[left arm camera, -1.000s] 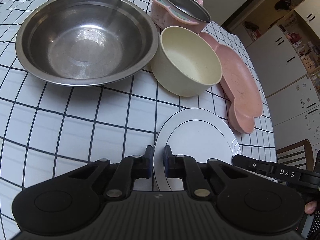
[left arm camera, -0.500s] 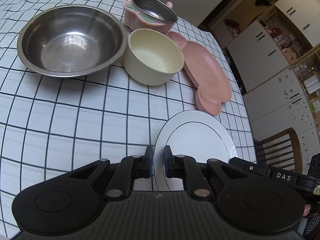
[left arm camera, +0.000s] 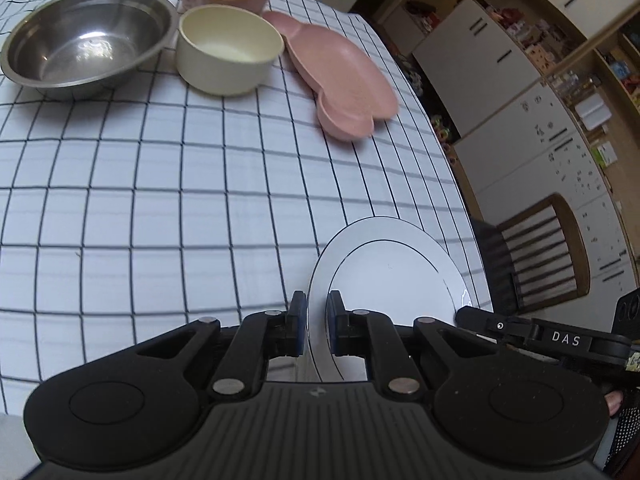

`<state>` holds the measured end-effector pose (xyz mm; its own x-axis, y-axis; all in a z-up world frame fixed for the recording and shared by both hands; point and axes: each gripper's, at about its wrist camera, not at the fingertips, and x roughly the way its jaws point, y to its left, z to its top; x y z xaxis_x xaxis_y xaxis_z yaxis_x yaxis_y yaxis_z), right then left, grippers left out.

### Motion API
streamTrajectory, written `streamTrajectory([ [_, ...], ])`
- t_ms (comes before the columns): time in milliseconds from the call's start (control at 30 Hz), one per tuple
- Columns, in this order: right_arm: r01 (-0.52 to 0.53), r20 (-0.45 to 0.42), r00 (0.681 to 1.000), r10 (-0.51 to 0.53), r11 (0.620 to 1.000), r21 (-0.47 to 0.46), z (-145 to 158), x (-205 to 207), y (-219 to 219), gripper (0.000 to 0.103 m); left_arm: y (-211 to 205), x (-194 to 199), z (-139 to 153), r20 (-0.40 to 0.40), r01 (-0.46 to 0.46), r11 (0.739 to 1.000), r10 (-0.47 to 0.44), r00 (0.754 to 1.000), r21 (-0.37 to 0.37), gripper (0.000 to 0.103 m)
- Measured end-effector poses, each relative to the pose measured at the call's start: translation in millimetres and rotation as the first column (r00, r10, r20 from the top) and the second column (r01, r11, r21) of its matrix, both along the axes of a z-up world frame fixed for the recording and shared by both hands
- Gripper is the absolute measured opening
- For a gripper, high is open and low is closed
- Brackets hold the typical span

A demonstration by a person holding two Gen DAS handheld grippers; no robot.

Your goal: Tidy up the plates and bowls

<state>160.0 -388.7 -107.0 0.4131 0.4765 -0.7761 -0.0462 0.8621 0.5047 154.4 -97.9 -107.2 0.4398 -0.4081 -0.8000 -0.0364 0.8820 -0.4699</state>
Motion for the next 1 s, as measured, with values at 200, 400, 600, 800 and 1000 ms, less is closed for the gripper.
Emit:
streamTrajectory([
  [200, 0.046, -0.03, 0.999, -0.045, 0.999, 0.007, -12, -28, -24, 0.008, -27, -12, -10, -0.016, 0.059, 0.998, -0.059, 0.998, 0.033, 0.01],
  [400, 0.07, -0.064, 0.996, -0.068, 0.997, 0.019, -25, -40, -39, 0.008, -41, -17, -18, -0.031, 0.089, 0.994, -0.087, 0.996, 0.069, 0.01],
  [600, 0.059, -0.069, 0.996, -0.058, 0.998, 0.006, -30, -40, -39, 0.008, -46, -16, -23, -0.042, 0.094, 0.991, -0.09, 0.995, 0.099, 0.01],
  [800, 0.047, -0.075, 0.996, -0.046, 0.999, 0.003, -34, -36, -39, 0.008, -48, -14, -26, -0.058, 0.095, 0.989, -0.089, 0.994, 0.111, 0.01],
  [1000, 0.042, -0.075, 0.996, -0.041, 0.999, 0.0, -36, -35, -38, 0.008, -47, -13, -29, -0.07, 0.094, 0.989, -0.087, 0.994, 0.117, 0.01],
])
